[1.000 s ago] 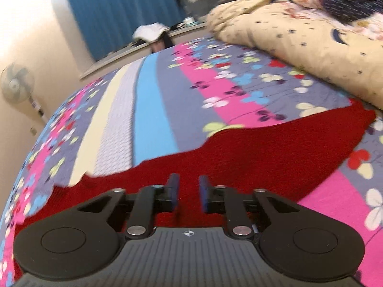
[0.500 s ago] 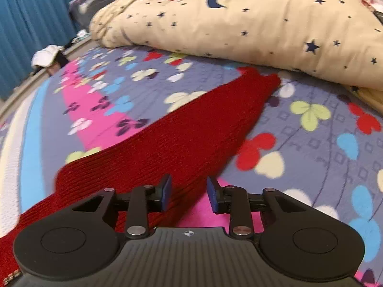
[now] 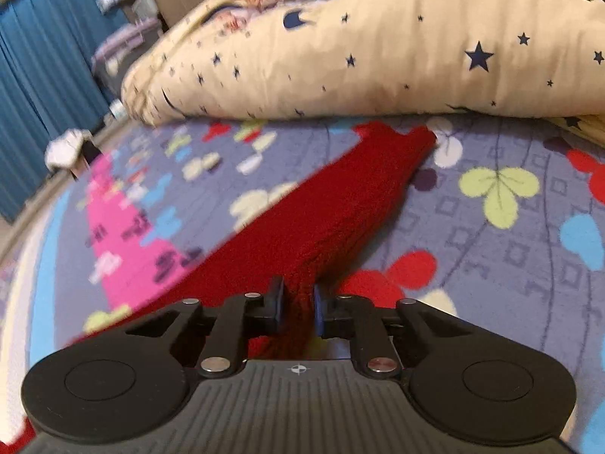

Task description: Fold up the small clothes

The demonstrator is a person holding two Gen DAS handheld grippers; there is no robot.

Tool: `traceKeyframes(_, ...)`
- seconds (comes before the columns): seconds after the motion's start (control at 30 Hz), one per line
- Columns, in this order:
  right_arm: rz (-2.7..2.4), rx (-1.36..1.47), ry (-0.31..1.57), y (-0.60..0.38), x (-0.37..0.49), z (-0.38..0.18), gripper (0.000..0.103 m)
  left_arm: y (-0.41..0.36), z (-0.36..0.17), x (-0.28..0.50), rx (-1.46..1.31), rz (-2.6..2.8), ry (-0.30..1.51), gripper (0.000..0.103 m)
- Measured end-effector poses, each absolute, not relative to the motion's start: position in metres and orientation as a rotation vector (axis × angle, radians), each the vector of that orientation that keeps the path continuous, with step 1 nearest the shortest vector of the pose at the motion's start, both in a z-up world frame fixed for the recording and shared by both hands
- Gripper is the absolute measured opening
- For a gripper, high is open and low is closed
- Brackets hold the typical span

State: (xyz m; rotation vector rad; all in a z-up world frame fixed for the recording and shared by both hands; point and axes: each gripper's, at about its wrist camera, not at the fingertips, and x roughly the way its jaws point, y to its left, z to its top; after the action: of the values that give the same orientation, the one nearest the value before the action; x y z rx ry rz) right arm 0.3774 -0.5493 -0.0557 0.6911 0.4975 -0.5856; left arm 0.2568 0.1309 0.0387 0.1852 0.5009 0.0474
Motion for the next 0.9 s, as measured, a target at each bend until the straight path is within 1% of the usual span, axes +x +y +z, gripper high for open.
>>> traceKeyframes(0.1, -0.554, 0.633, 0.413, -0.535, 0.379, -0.030, 0.014, 0.130, 0.039, 0.257, 0.186, 0.045, 0.497, 0.036)
traceKeyframes(0.23, -0.407, 0.512, 0.318, -0.491, 0.384, 0.015, 0.014, 0.131, 0.040, 0.255, 0.185, 0.044, 0.490, 0.036)
traceKeyframes(0.37, -0.145, 0.288, 0.235, -0.405, 0.375, 0.061, 0.014, 0.132, 0.042, 0.254, 0.180, 0.047, 0.488, 0.036)
traceKeyframes(0.47, 0.169, 0.055, 0.209, -0.317, 0.357, 0.077, 0.014, 0.132, 0.042, 0.254, 0.180, 0.048, 0.487, 0.036)
traceKeyframes(0.53, 0.414, -0.066, 0.281, -0.262, 0.347, 0.069, 0.014, 0.132, 0.042, 0.254, 0.180, 0.048, 0.488, 0.036)
traceKeyframes(0.6, 0.584, -0.149, 0.394, -0.218, 0.339, 0.048, 0.015, 0.132, 0.042, 0.254, 0.183, 0.050, 0.489, 0.036)
traceKeyframes(0.67, 0.681, -0.256, 0.492, -0.184, 0.331, 0.021, 0.017, 0.133, 0.042, 0.254, 0.183, 0.055, 0.491, 0.036)
traceKeyframes(0.73, 0.718, -0.337, 0.543, -0.165, 0.325, 0.001, 0.020, 0.134, 0.043, 0.254, 0.178, 0.060, 0.492, 0.036)
traceKeyframes(0.83, 0.728, -0.287, 0.589, -0.166, 0.333, -0.001, 0.021, 0.136, 0.045, 0.254, 0.172, 0.068, 0.492, 0.036)
traceKeyframes(0.9, 0.711, -0.239, 0.586, -0.169, 0.338, 0.007, 0.025, 0.137, 0.045, 0.254, 0.171, 0.070, 0.492, 0.036)
